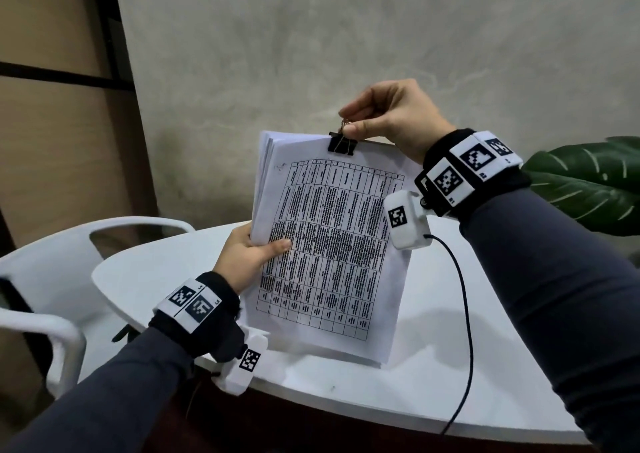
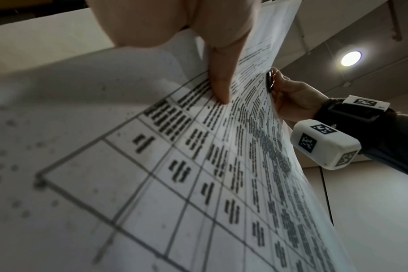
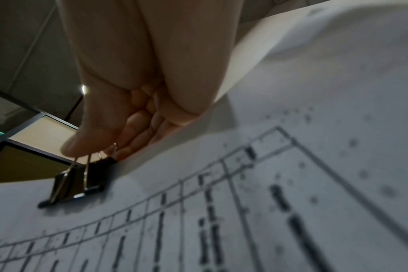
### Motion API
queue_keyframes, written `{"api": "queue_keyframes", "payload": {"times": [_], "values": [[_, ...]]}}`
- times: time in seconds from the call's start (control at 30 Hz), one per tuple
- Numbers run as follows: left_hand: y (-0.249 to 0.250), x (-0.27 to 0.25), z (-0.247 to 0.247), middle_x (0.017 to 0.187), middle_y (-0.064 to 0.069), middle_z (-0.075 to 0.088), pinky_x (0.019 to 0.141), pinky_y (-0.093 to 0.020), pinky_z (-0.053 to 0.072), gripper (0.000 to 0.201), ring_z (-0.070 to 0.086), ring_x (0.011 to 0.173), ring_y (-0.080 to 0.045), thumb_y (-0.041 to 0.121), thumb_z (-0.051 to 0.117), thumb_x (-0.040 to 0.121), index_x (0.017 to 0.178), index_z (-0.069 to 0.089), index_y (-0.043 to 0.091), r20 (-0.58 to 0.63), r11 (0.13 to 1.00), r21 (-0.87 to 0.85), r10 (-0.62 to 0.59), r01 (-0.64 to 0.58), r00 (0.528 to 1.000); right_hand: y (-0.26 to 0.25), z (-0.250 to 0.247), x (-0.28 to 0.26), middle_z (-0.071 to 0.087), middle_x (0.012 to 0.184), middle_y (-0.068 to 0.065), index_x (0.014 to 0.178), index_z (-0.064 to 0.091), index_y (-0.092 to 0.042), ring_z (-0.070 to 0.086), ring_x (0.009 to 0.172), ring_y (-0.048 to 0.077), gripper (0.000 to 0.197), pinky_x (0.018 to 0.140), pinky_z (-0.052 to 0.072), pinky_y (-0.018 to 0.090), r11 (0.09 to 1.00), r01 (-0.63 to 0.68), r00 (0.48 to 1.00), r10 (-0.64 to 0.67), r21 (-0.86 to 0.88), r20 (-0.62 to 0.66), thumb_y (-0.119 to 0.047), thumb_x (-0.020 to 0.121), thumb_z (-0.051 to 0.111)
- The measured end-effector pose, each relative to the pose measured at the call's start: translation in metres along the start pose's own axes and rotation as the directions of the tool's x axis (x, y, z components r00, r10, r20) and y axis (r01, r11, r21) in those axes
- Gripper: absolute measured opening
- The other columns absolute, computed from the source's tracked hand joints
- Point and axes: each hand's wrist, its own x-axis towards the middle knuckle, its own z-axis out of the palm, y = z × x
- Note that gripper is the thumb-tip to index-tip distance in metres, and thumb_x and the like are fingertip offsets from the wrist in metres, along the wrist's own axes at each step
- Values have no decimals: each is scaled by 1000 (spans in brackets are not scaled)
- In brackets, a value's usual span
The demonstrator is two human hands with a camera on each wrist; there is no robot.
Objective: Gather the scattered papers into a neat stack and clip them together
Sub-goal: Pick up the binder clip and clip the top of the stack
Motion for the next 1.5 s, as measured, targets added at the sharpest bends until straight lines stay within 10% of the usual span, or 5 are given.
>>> {"api": "queue_keyframes", "payload": {"times": [0.4,0.67,1.0,1.13,1.5], "values": [[0,1,5,77,1,73,82,-35,56,15,68,76,-18,-2,66,79,85,64,12,-25,998,-53,-23,21,999,2,6,5,72,78,-4,73,68,-20,67,76,10,17,83,56,26,956,89,994,-103,-281,-38,-6,74,76],[8,18,8,76,8,76,95,-43,49,24,65,87,-25,-9,66,75,90,66,10,-61,972,-234,-46,30,997,29,30,-16,63,126,11,93,76,-12,51,121,39,35,98,34,45,408,351,841,-533,-843,92,-42,78,63],[14,33,23,74,3,74,80,-34,57,17,70,73,-15,-3,67,78,87,64,11,18,996,-82,-28,29,999,13,1,5,58,127,4,132,48,-20,51,122,25,68,104,39,46,492,88,995,-84,-866,54,-41,72,72],[18,61,29,87,-5,70,99,-46,48,49,64,90,-24,25,85,56,93,60,5,25,985,-161,-67,70,997,70,-18,-28,39,145,9,146,30,-16,34,136,27,84,114,23,46,656,-133,771,-403,-743,-493,-59,79,57],[-56,126,47,97,-19,62,92,-44,50,28,59,92,-30,-7,63,76,103,57,1,143,807,263,-575,529,805,211,-13,-72,63,99,22,86,57,-3,60,103,37,33,86,44,38,713,-693,686,604,-110,-405,-28,99,41]]}}
